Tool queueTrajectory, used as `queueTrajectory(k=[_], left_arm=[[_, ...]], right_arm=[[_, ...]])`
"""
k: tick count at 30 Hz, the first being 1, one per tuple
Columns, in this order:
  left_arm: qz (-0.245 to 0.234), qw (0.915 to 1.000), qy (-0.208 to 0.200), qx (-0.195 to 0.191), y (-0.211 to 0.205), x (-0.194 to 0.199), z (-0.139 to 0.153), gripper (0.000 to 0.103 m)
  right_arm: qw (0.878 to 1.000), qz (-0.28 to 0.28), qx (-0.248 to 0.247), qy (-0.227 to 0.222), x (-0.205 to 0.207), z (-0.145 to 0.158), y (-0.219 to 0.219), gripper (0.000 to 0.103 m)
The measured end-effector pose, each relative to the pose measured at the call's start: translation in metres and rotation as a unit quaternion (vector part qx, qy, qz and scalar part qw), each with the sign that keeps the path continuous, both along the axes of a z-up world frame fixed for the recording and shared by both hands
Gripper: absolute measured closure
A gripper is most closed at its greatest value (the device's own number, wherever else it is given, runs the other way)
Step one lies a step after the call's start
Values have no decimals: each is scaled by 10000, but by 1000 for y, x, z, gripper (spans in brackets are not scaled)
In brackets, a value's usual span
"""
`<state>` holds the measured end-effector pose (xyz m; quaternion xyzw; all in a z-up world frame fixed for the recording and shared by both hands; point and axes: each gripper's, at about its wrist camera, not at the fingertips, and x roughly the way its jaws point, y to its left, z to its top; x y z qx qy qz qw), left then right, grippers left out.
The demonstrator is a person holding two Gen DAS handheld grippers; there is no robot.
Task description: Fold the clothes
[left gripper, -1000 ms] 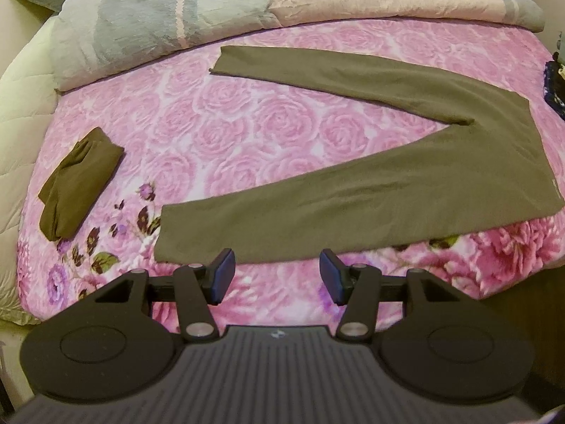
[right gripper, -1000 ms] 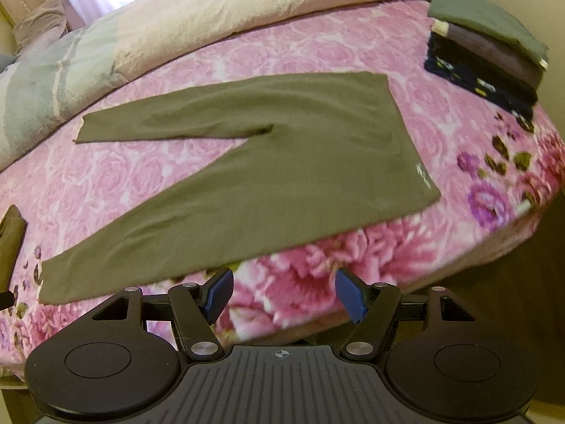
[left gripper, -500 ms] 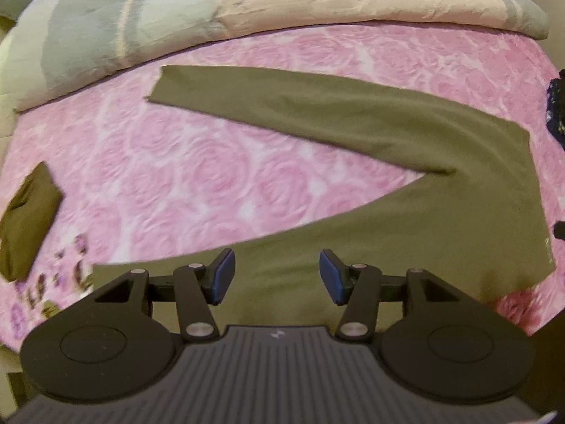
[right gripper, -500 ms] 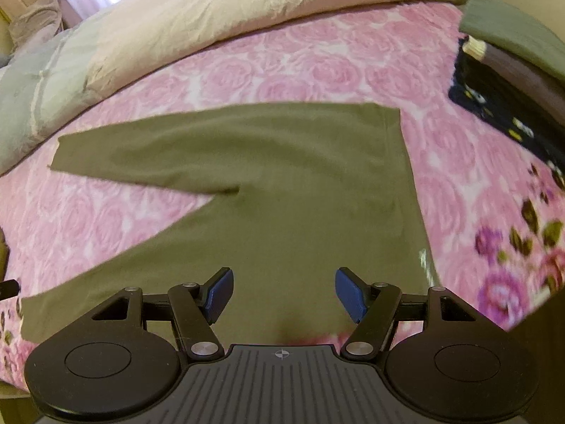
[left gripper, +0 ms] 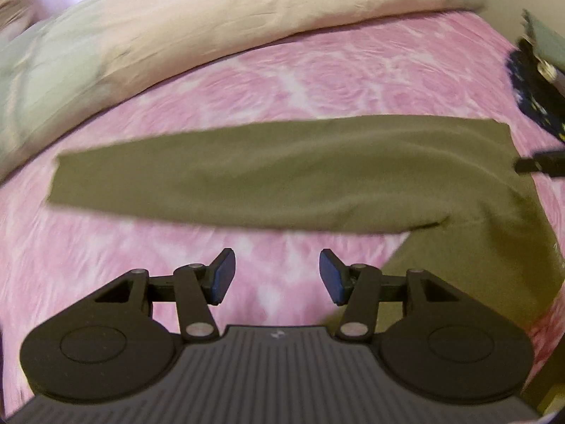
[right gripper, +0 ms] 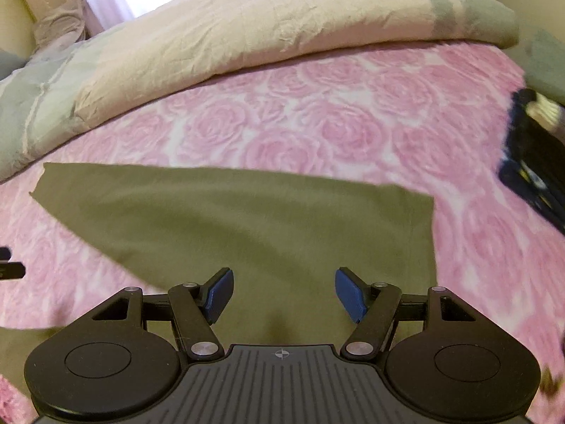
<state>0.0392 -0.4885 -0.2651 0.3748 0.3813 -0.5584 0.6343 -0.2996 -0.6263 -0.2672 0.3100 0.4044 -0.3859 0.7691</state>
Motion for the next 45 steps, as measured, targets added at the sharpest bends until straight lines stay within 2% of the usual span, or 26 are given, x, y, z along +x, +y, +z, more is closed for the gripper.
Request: queueTrajectory(k=[4, 9, 13, 16, 18, 22, 23, 25, 26, 27, 28, 29, 32, 36, 39, 42, 43, 45], left_arm=[[-898, 9955, -138, -284, -45, 19, -27, 56], [-1883, 9801, -304, -556, -99, 50, -53, 59], [-2640, 9623, -451, -471, -135, 71, -73, 59], [-3098, 9498, -386, -219, -156, 89, -86, 58], [-3265, 9444, -380, -68, -166, 102, -94, 58], [-3269, 9443, -228, 291, -184, 129, -110, 56], [-3316, 9422, -166, 452, -186, 132, -115, 56], [-3497, 9353, -176, 500, -181, 134, -120, 56], [-3596, 9316, -193, 494, -177, 135, -122, 58], [-3657, 9293, -200, 484, -175, 134, -123, 70], [-3666, 9290, -176, 468, -174, 134, -121, 93], [-3653, 9297, -218, 426, -172, 132, -119, 101], [-3587, 9319, -502, 188, -161, 126, -106, 101], [-3199, 9435, -784, -350, -122, 120, -73, 101], [-2855, 9516, -864, -740, -71, 112, -40, 101], [-2553, 9582, -845, -972, -12, 97, -14, 101], [-2466, 9599, -844, -1031, 11, 91, -9, 101], [-2176, 9684, -667, -1021, 54, 76, -9, 101]], right_arm=[[9984, 545, -137, 4, 16, -26, -41, 36], [9887, 1461, -306, 106, 41, -46, -85, 36], [9781, 2043, -303, 243, 53, -60, -113, 36], [9715, 2337, -121, 384, 59, -71, -132, 36], [9677, 2476, 32, 473, 61, -76, -144, 36], [9626, 2627, 344, 566, 62, -86, -157, 36], [9615, 2652, 411, 594, 63, -90, -159, 36], [9591, 2701, 546, 650, 65, -96, -161, 36], [9588, 2709, 564, 648, 65, -97, -161, 38], [9589, 2708, 558, 633, 66, -97, -160, 50], [9591, 2708, 552, 617, 66, -96, -159, 78], [9604, 2661, 611, 560, 66, -94, -159, 103], [9624, 2618, 358, 628, 65, -84, -145, 103], [9674, 2405, -375, 701, 54, -58, -103, 103], [9650, 2257, -1077, 788, 41, -29, -50, 103], [9573, 2186, -1636, 953, 34, -3, 15, 103], [9548, 2180, -1736, 1039, 31, 2, 40, 103], [9516, 2166, -1801, 1228, 27, 5, 88, 103]])
